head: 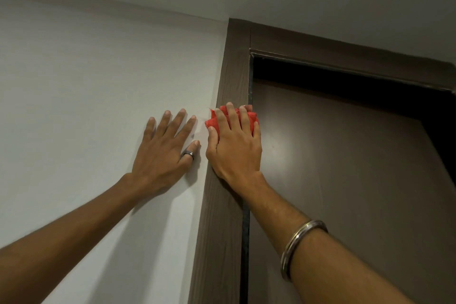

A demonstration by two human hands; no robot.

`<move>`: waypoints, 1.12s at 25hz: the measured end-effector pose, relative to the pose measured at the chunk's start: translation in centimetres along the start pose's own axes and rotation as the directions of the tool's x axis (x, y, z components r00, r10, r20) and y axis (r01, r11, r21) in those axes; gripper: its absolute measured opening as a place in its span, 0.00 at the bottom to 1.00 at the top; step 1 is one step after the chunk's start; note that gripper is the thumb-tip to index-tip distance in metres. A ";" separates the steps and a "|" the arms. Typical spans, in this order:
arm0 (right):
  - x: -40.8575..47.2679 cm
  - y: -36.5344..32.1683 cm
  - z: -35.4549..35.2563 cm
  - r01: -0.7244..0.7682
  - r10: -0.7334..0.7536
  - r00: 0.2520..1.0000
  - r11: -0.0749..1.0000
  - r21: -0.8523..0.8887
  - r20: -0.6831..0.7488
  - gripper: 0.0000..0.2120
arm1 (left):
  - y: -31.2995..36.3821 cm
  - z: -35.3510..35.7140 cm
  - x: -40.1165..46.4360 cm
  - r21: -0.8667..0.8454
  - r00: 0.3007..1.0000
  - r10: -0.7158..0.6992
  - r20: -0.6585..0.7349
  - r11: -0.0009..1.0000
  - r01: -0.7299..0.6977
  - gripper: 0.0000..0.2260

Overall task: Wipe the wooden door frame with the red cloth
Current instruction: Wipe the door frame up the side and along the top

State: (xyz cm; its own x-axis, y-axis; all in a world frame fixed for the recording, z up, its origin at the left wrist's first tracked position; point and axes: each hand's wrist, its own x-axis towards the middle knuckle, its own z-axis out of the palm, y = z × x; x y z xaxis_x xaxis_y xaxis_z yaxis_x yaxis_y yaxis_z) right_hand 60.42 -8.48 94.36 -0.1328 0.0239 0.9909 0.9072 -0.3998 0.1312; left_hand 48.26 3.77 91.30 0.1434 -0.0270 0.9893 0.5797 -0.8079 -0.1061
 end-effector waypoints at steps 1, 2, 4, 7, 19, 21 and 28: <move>0.7 0.1 0.1 0.000 0.000 1.000 1.000 0.006 -0.002 0.30 | -0.2 -0.1 0.5 -0.004 1.000 -0.005 -0.005 1.000 0.005 0.33; 1.7 0.2 0.1 -0.004 0.004 1.000 1.000 0.008 -0.004 0.29 | -0.4 -0.2 1.1 -0.006 1.000 -0.012 -0.008 1.000 0.012 0.33; 3.8 0.2 0.0 -0.012 0.012 1.000 1.000 0.014 -0.007 0.28 | -0.9 -0.5 2.0 -0.013 1.000 -0.023 -0.010 1.000 0.023 0.33; 7.0 0.6 0.0 -0.011 0.011 1.000 1.000 0.018 -0.013 0.27 | -1.5 -0.8 3.2 -0.019 0.999 -0.041 -0.018 0.999 0.041 0.36; 16.8 1.5 -1.2 0.007 -0.007 1.000 1.000 0.018 -0.004 0.25 | -0.9 -0.9 4.8 0.035 0.998 -0.066 -0.005 0.997 0.066 0.35; 17.7 1.4 -1.2 0.000 0.000 1.000 1.000 -0.001 -0.021 0.26 | -1.0 -0.8 4.8 0.040 0.998 -0.069 -0.013 0.997 0.069 0.35; 17.0 1.1 -1.2 -0.019 0.019 1.000 1.000 0.014 0.012 0.27 | -1.0 -0.8 4.3 0.048 0.997 -0.079 -0.001 0.996 0.079 0.35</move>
State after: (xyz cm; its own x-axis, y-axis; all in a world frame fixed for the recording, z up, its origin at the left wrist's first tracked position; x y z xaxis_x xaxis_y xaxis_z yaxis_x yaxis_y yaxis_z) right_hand 58.67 -9.64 111.29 -0.1108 0.0275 0.9935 0.9149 -0.3877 0.1127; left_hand 47.66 4.02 95.78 0.0963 0.0361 0.9947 0.6274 -0.7781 -0.0325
